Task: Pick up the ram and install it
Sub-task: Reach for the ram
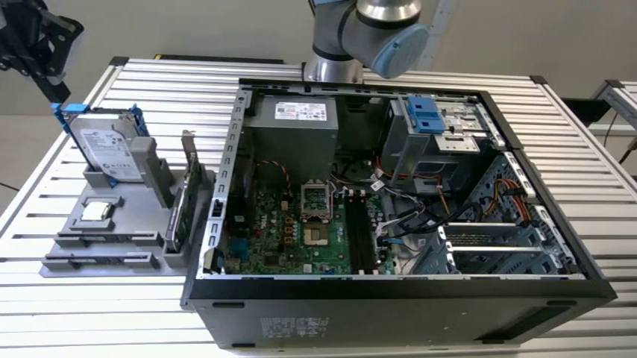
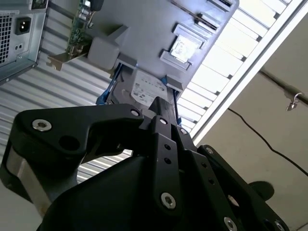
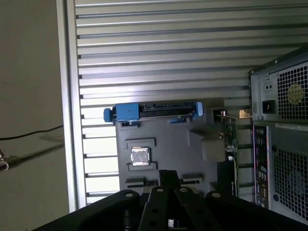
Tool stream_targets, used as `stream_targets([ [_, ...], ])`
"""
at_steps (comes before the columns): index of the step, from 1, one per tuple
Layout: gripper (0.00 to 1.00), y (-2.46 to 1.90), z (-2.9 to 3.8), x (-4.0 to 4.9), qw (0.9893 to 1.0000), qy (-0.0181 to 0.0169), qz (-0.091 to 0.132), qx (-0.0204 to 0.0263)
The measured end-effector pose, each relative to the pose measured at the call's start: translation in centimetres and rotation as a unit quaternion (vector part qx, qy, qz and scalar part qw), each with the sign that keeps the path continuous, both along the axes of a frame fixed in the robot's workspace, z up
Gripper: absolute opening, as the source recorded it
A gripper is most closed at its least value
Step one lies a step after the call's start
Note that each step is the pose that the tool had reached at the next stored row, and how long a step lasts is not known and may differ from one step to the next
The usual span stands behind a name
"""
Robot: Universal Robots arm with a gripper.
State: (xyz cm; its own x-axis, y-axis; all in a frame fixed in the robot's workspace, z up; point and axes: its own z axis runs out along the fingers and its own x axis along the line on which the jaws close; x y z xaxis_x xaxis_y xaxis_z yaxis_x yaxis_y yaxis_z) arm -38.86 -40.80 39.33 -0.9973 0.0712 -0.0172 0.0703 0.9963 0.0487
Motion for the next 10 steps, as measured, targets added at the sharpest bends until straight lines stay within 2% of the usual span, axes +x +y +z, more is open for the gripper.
stream_targets([
  [10,0.00,-0.99,-0.02,0.12,1.0000,0.0002,0.002,0.0000],
])
